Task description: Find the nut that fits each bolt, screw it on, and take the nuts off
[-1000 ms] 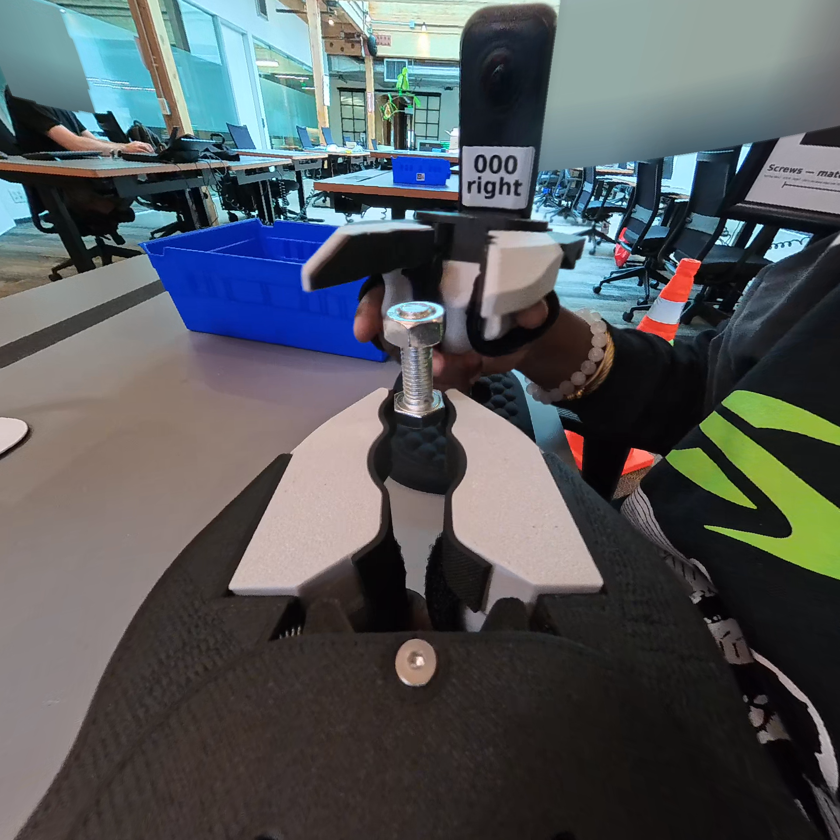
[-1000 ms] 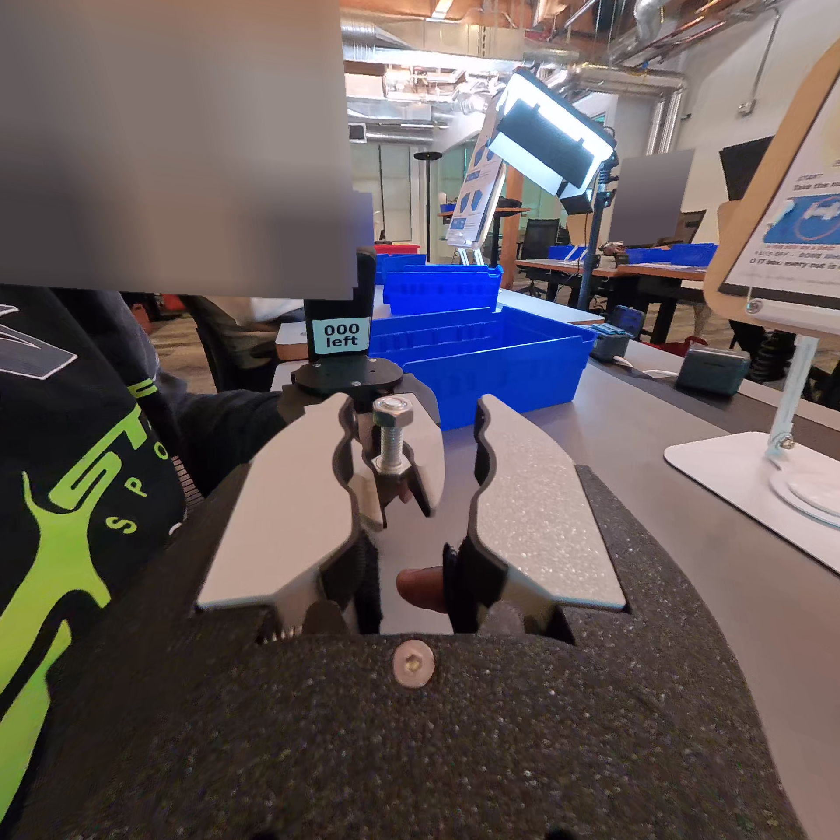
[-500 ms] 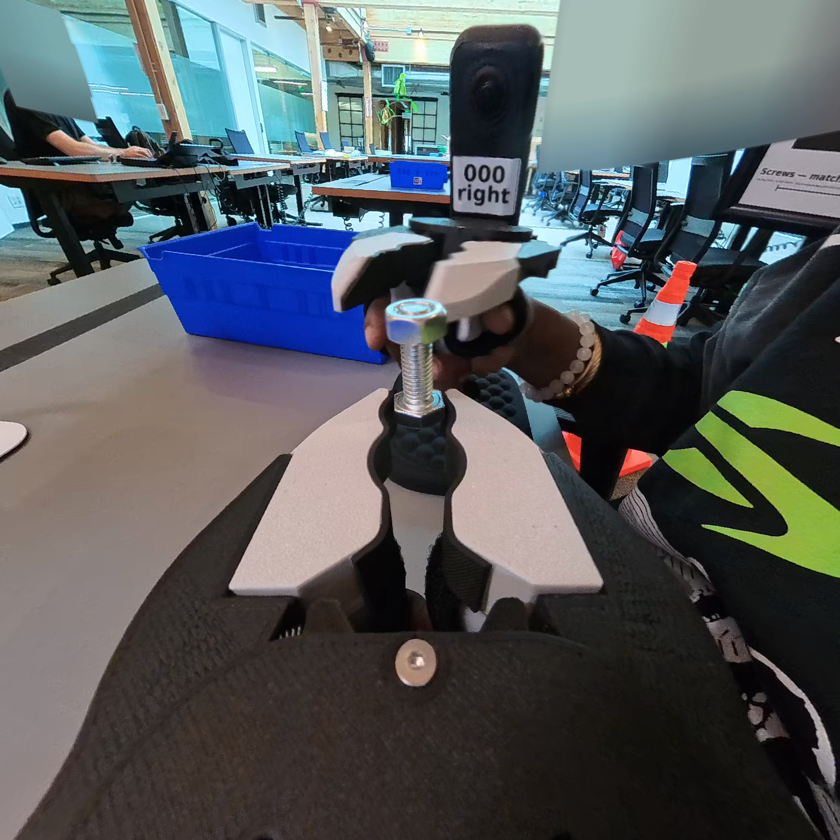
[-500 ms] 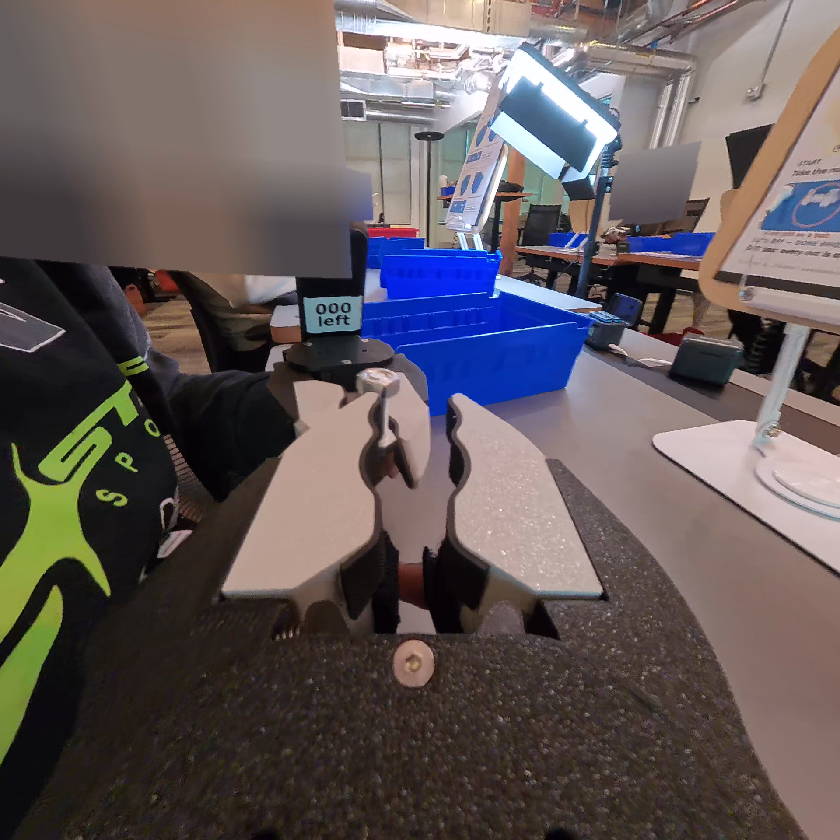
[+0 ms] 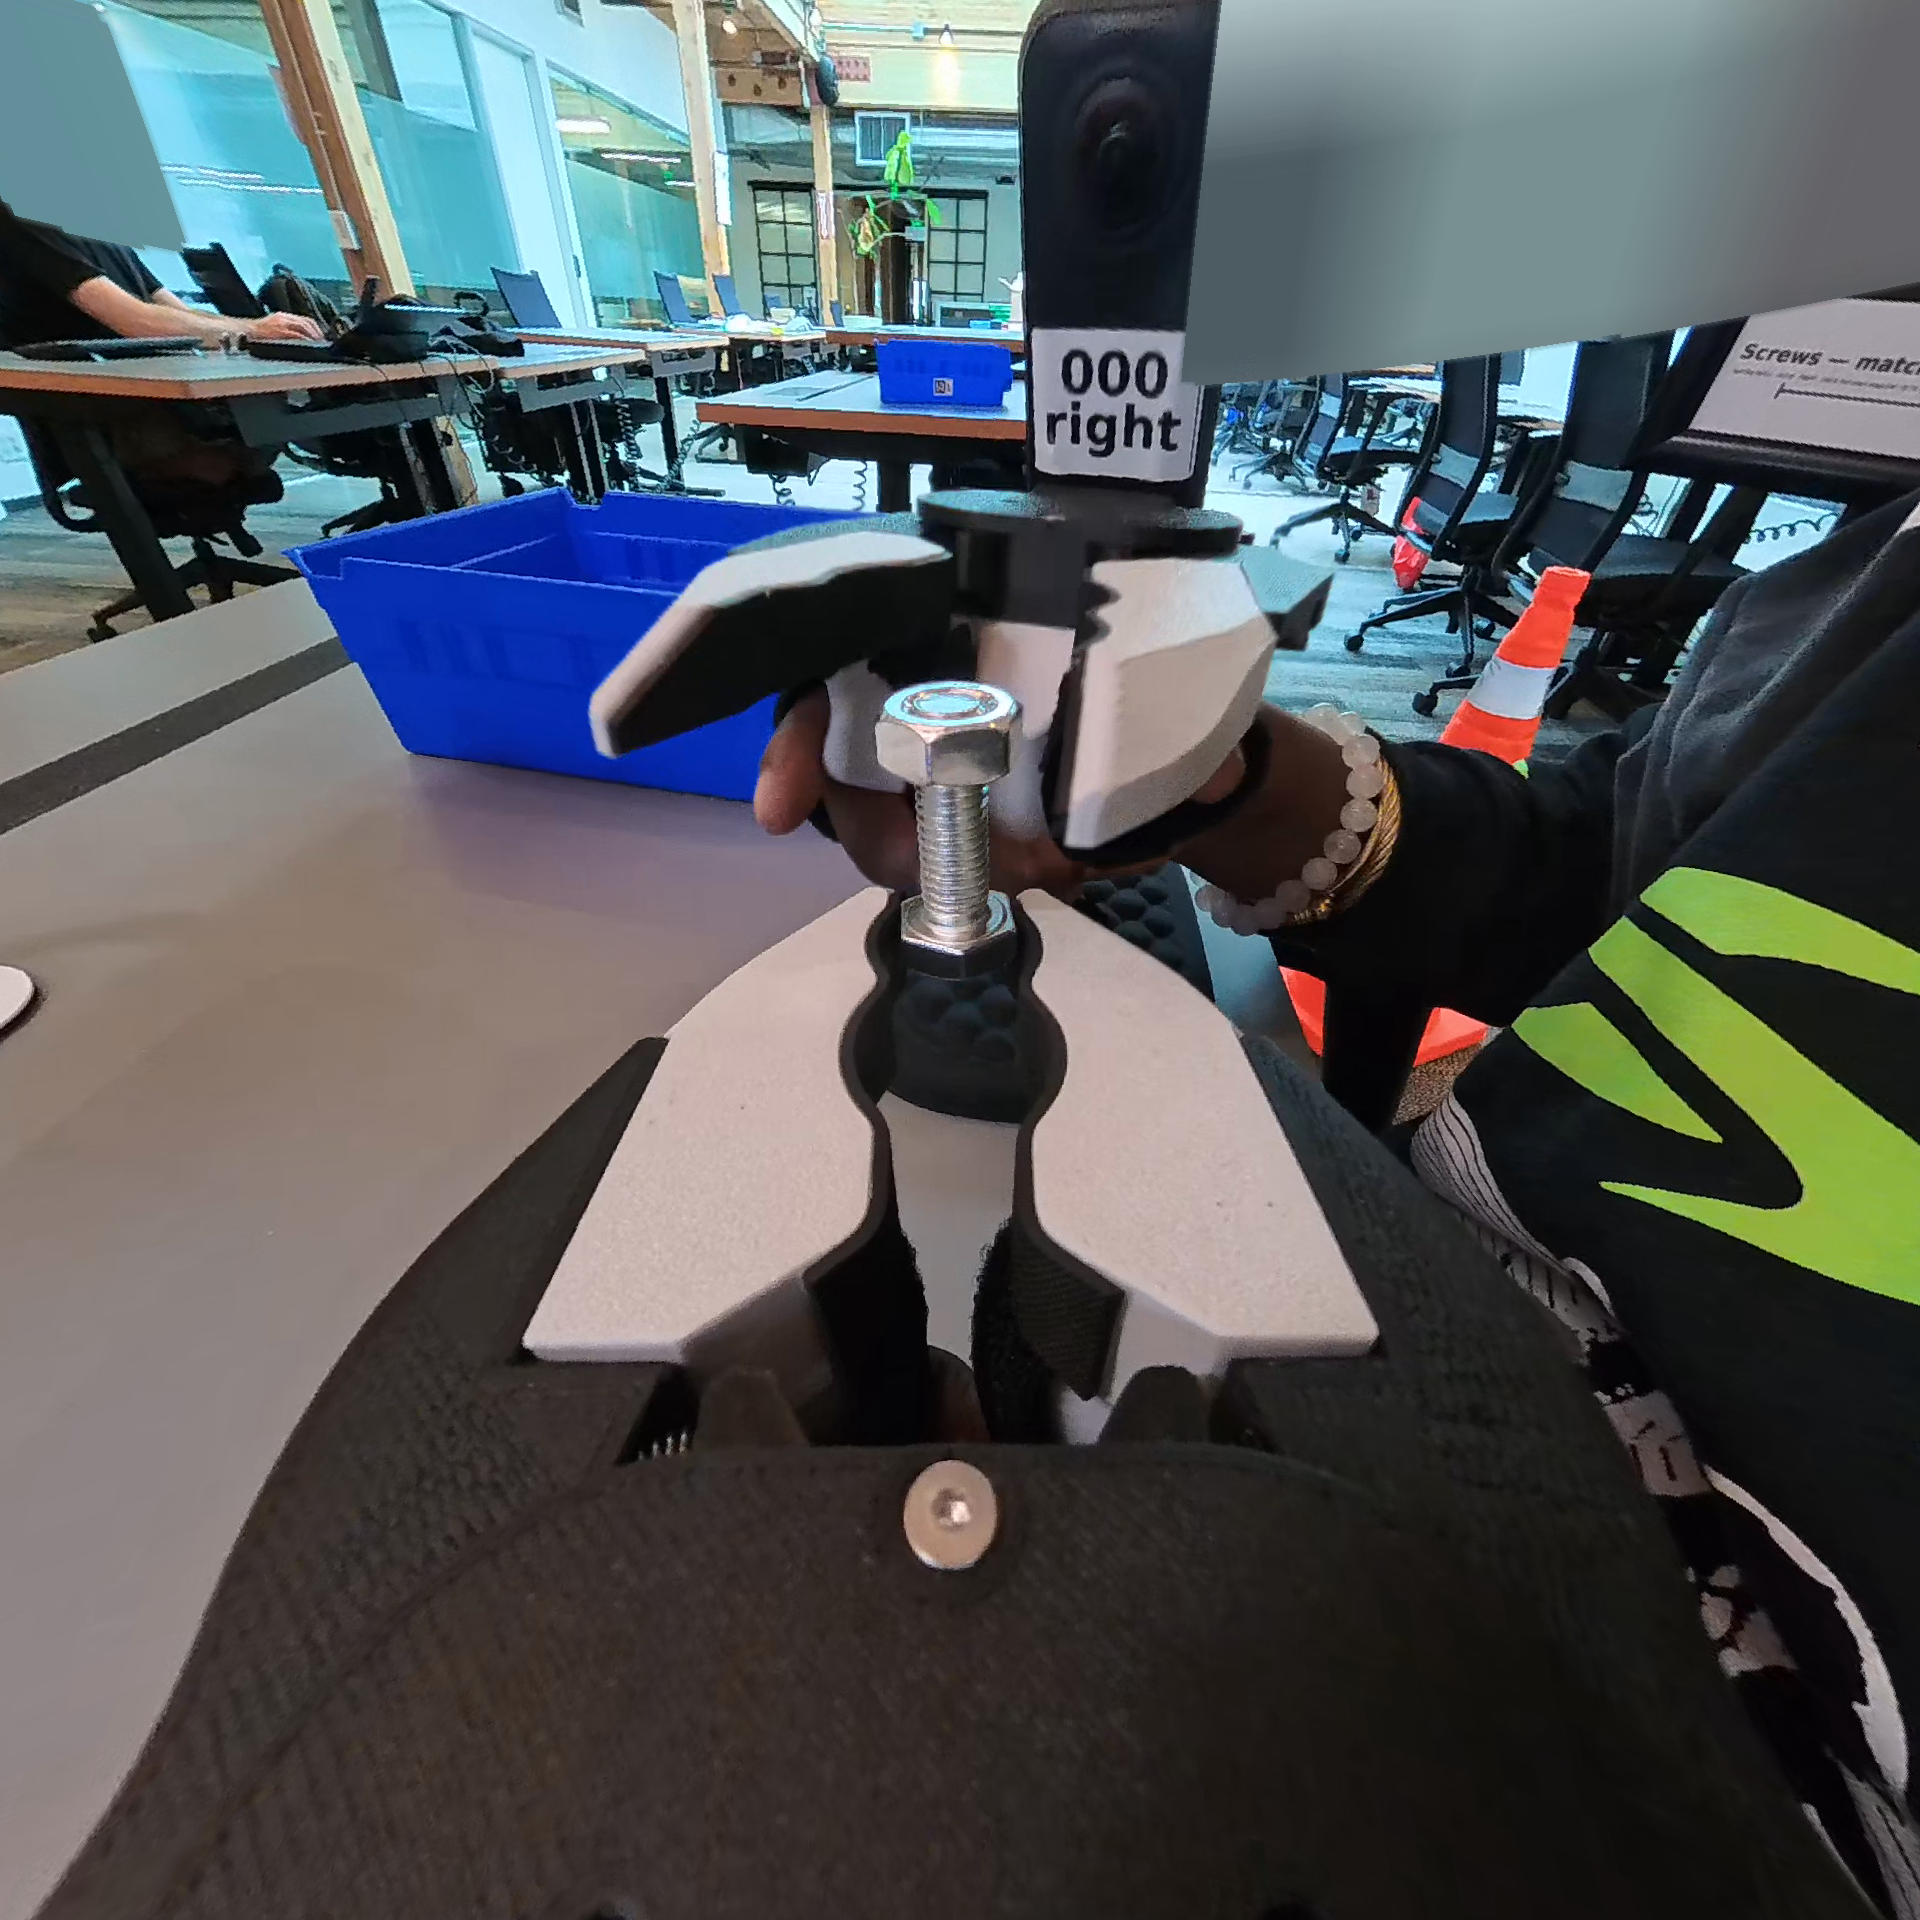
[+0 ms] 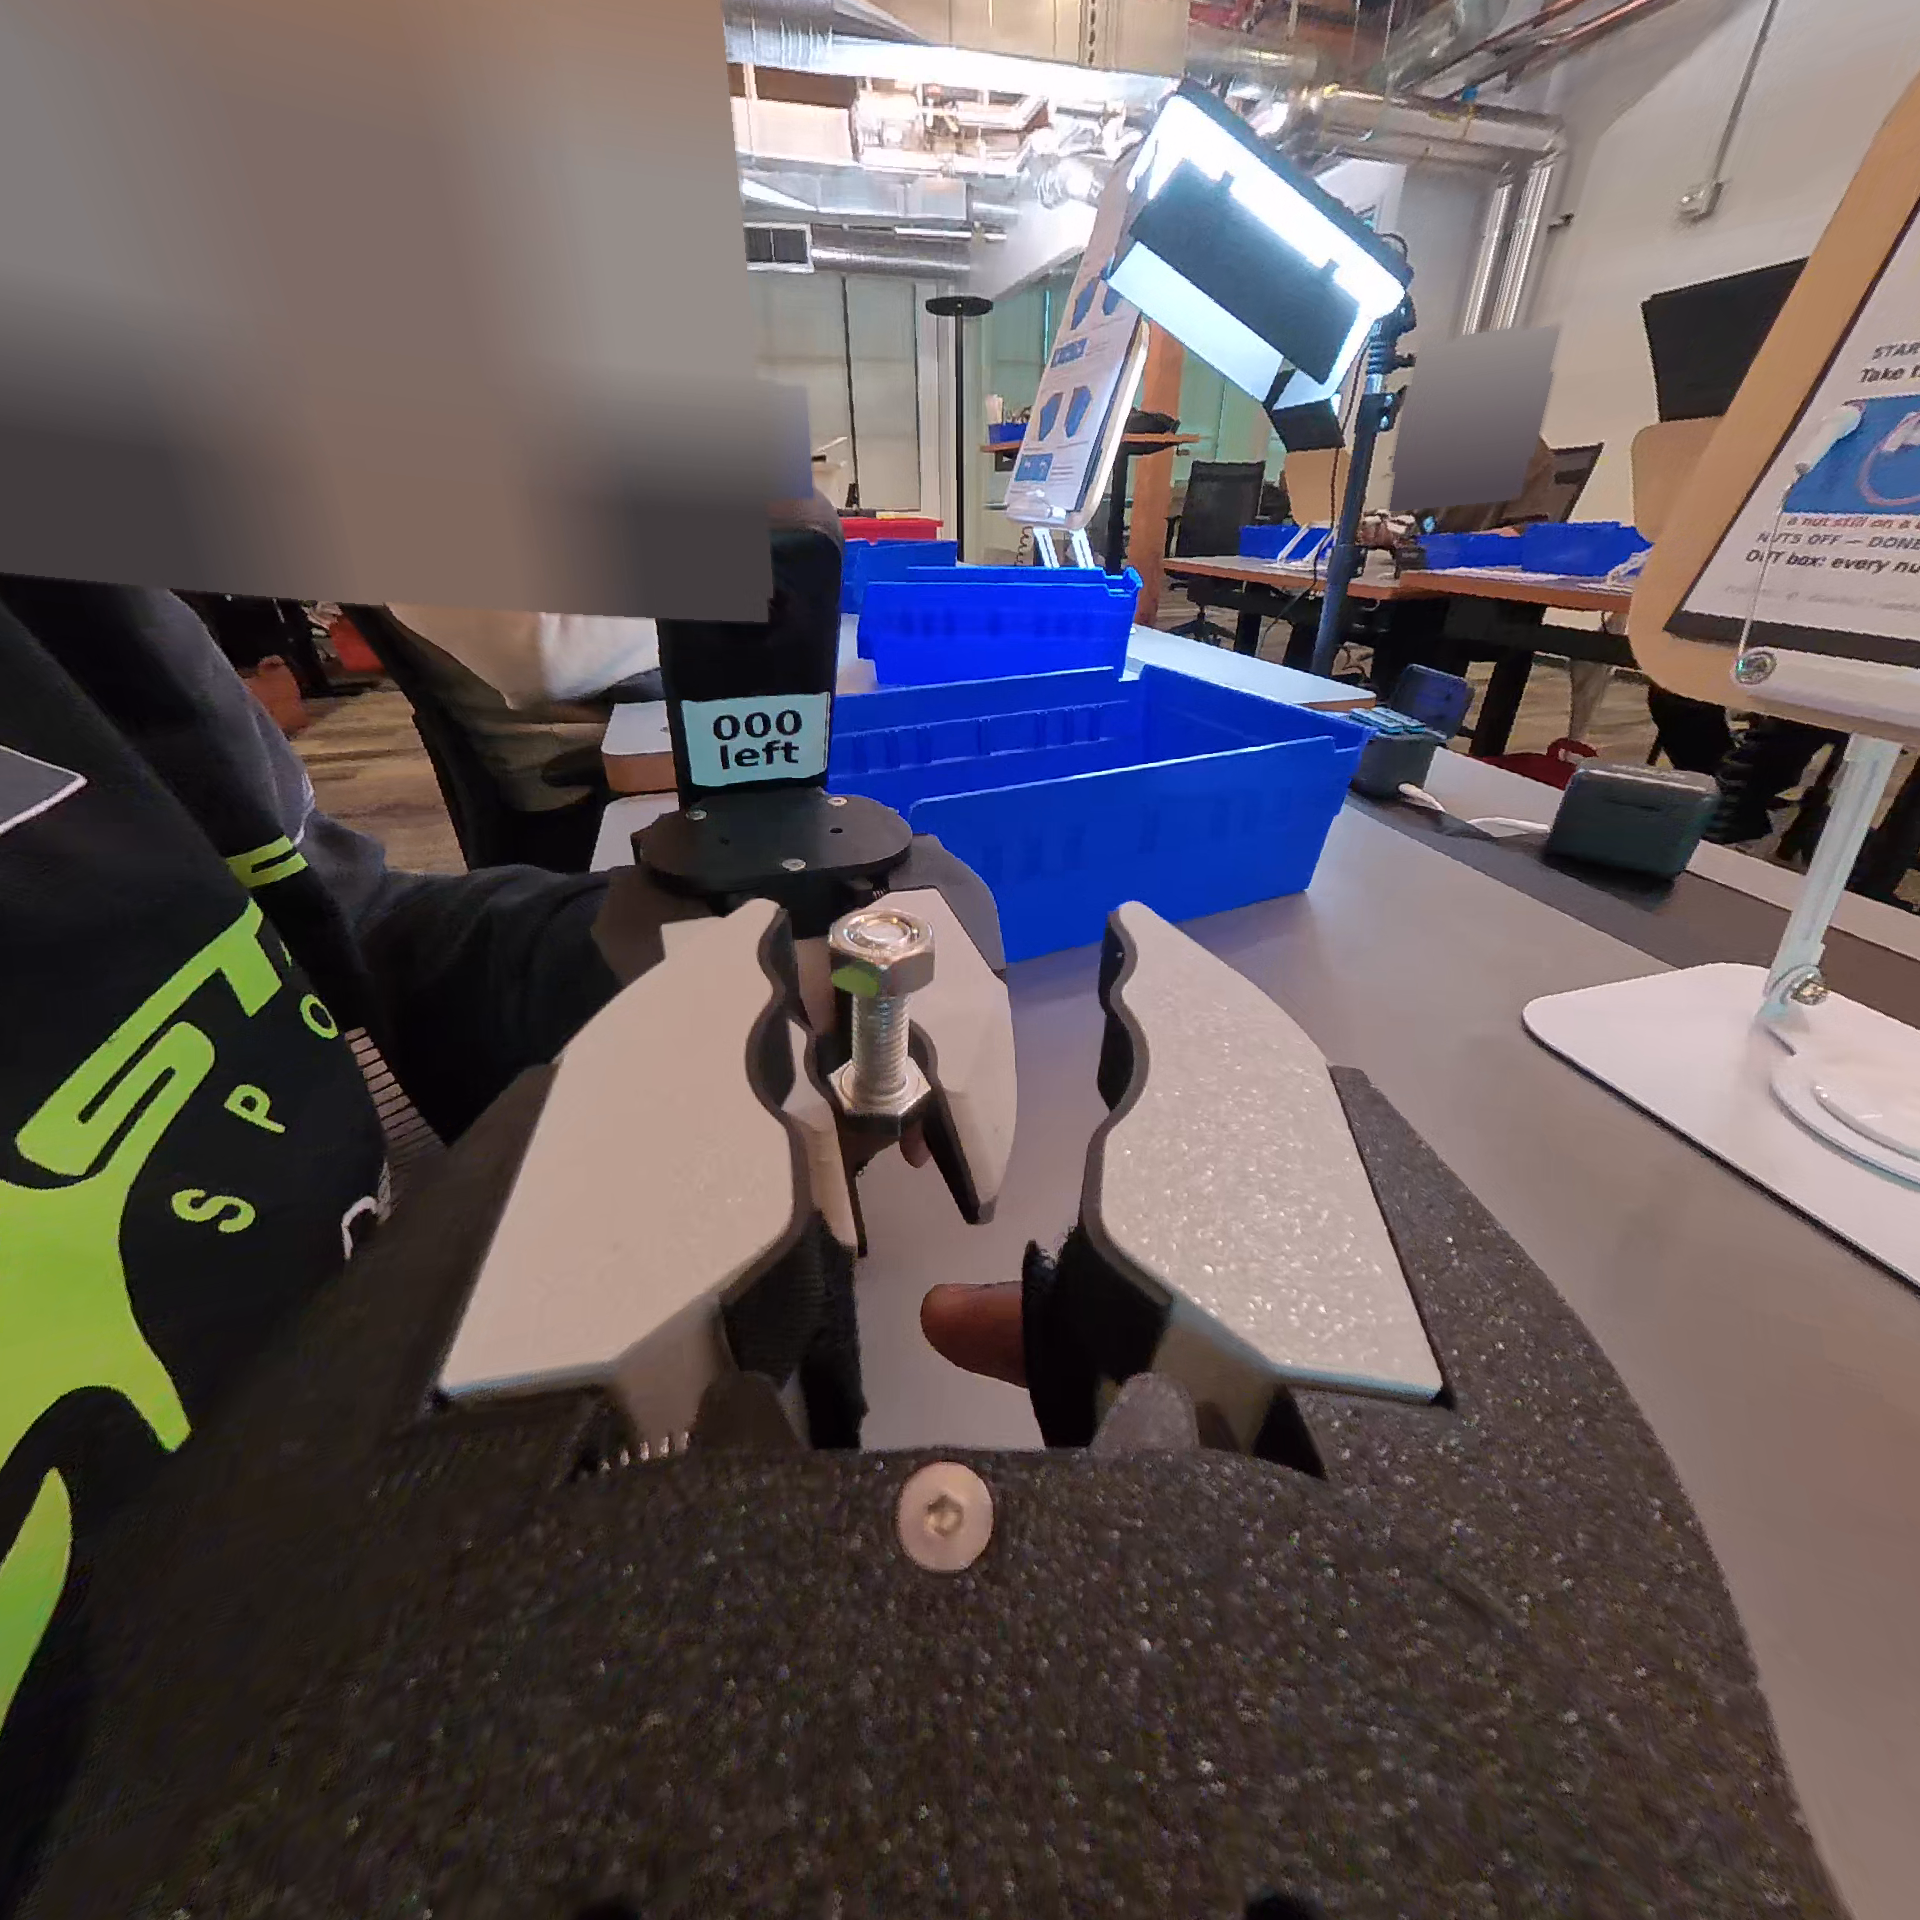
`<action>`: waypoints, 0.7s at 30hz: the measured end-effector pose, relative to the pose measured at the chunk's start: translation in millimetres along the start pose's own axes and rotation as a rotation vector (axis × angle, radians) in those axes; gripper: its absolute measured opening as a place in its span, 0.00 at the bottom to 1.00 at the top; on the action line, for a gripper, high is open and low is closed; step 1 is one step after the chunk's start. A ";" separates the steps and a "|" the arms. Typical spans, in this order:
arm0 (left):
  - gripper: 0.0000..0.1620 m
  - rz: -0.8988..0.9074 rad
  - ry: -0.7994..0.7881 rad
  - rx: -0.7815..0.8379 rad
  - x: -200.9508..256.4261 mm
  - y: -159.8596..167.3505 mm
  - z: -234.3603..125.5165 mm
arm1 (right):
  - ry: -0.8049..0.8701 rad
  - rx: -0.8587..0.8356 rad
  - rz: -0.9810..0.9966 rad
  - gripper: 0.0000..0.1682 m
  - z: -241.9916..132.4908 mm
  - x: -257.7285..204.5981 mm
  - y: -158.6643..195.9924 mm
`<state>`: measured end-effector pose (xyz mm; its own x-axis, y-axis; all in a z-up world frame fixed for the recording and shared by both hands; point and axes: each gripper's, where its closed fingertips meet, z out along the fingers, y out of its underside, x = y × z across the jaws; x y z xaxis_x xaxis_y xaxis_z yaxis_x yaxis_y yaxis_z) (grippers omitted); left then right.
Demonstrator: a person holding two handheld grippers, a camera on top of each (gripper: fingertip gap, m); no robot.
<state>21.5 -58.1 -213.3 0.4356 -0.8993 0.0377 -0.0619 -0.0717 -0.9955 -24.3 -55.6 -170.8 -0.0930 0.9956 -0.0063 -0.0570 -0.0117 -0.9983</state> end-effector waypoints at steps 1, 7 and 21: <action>0.11 0.000 0.000 0.003 0.0 -0.5 -0.3 | 0.003 -0.003 -0.004 0.32 -1.5 1.4 0.4; 0.11 -0.007 -0.002 0.019 -1.8 -3.4 -2.7 | 0.005 0.001 -0.042 0.20 -24.2 12.4 -3.8; 0.11 -0.002 0.004 0.001 0.4 0.9 0.4 | 0.005 0.003 0.005 0.35 1.4 -1.2 -2.4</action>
<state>22.0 -58.3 -214.2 0.4320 -0.9010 0.0398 -0.0605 -0.0729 -0.9955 -25.5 -56.8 -168.3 -0.0881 0.9960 -0.0113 -0.0598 -0.0166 -0.9981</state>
